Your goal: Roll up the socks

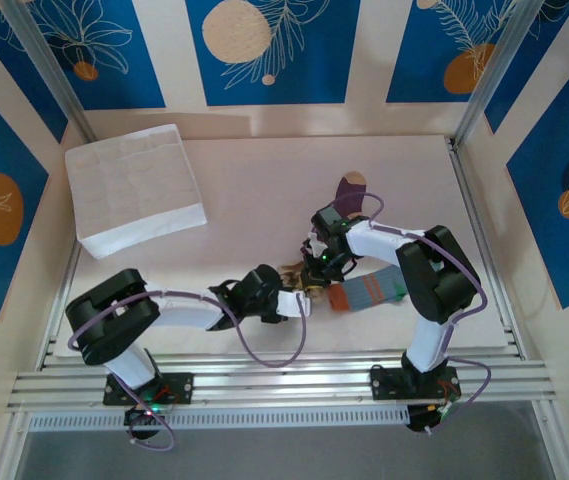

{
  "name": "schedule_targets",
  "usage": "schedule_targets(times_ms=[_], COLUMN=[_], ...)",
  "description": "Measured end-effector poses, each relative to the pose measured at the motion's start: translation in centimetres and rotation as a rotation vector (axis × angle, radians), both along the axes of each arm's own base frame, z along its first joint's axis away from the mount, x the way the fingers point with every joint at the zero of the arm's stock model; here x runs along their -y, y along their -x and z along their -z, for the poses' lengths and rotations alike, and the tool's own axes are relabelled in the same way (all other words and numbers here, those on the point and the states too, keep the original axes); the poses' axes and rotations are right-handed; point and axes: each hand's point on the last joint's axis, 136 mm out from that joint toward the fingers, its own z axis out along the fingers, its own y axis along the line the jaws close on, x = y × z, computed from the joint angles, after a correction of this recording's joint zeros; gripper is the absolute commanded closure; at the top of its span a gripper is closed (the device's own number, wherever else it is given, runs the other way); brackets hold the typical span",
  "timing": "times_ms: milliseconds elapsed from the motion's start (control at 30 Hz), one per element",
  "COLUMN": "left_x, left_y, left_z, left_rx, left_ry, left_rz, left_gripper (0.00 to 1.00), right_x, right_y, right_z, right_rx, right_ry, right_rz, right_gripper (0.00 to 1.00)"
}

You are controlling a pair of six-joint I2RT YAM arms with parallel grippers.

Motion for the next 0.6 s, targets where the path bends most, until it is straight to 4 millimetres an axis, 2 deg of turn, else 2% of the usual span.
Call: schedule_targets(times_ms=[200,433,600], left_x=[-0.1,-0.8,-1.1], left_y=[-0.3,-2.4,-4.3], left_z=[-0.1,-0.3,-0.4], left_rx=[-0.057,-0.309,-0.491], left_ry=[0.031,0.154,0.244], left_rz=[-0.050,-0.145,-0.212], left_gripper=[1.00,1.00,1.00], right_x=[0.2,0.7,1.9], right_y=[-0.1,-1.0,-1.2], right_z=[-0.3,-2.2,-4.0], right_rx=[0.026,0.076,0.105], right_ry=[-0.021,-0.099,-0.181], right_rz=[-0.002,0.035,0.088], right_gripper=[0.62,0.53,0.46])
